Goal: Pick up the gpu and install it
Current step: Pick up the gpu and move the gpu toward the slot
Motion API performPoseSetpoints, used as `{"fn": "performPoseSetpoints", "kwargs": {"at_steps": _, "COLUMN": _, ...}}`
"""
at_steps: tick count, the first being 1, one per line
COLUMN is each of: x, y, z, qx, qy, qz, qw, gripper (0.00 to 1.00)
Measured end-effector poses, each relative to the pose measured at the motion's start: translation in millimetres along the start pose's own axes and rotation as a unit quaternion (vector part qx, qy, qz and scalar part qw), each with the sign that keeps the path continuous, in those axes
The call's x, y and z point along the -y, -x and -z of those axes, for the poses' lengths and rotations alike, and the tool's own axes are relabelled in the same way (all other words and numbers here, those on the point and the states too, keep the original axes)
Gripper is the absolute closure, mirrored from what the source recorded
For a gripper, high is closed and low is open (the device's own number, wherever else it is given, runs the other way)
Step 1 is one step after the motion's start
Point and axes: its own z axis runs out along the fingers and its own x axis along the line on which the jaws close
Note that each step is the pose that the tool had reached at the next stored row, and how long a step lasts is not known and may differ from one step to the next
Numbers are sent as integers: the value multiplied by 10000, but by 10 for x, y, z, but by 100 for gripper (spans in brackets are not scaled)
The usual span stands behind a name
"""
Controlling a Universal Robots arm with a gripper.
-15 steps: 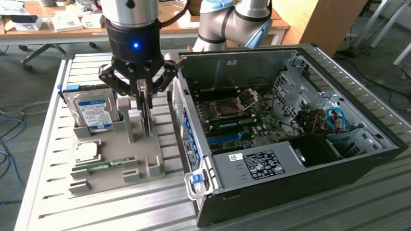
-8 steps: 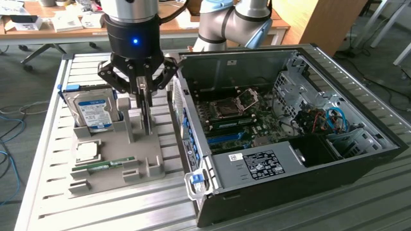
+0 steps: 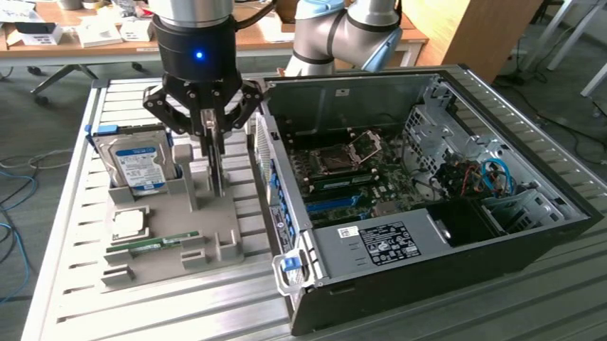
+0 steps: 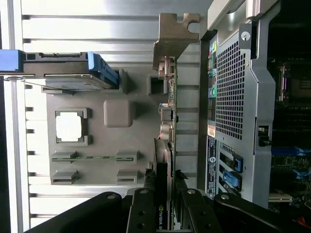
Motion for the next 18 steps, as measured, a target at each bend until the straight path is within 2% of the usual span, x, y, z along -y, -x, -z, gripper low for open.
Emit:
{"fn": "performPoseSetpoints", "kwargs": {"at_steps": 5, "x": 0, "y": 1, "z": 37, "qx": 0, "qy": 0, "qz": 0, "qw": 10000, "gripper": 74}}
{"fn": "performPoseSetpoints", "kwargs": {"at_steps": 18, "x": -2, "y": 1, "z": 244, "qx": 0, "qy": 0, "qz": 0, "qw": 10000, "gripper": 74}}
